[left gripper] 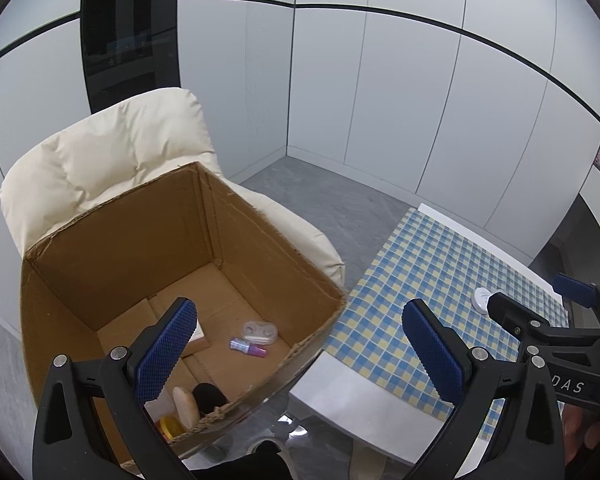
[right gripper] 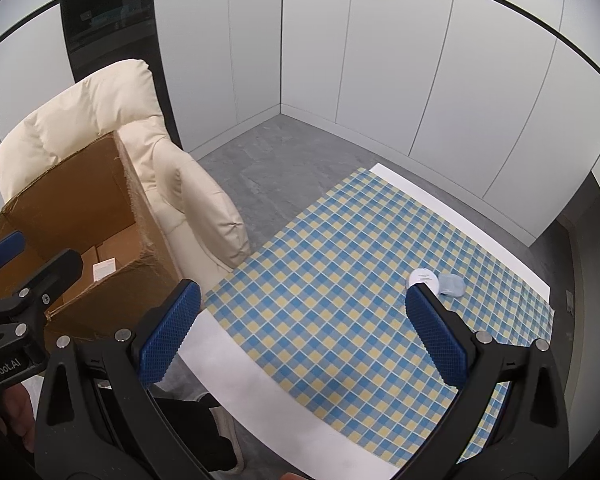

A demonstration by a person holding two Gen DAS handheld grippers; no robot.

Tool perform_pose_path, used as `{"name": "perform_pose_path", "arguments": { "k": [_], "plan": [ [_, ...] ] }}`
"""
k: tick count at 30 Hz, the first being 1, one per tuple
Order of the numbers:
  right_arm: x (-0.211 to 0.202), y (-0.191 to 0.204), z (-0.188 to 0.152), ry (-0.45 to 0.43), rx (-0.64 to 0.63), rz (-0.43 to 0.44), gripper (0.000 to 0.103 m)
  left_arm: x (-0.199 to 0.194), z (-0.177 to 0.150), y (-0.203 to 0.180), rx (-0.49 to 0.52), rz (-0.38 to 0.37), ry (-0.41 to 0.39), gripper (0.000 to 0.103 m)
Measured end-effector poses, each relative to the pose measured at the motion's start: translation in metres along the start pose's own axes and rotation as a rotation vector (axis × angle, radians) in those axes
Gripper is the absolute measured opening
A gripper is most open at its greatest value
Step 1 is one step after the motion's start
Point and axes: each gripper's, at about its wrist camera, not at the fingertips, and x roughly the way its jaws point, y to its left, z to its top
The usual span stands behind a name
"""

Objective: Organize objects
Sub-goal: 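Withdraw both open grippers from the box toward the checkered cloth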

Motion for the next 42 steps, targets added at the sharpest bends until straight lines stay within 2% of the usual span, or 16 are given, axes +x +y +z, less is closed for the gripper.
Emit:
{"name": "perform_pose_path", "arguments": {
  "k": [42],
  "plan": [
    [-0.021,-0.107,-0.029,0.014,0.140,-0.121,0.103,0.016,0.003,-0.111,0.127,-0.132,0.018,0.103]
  ]
}}
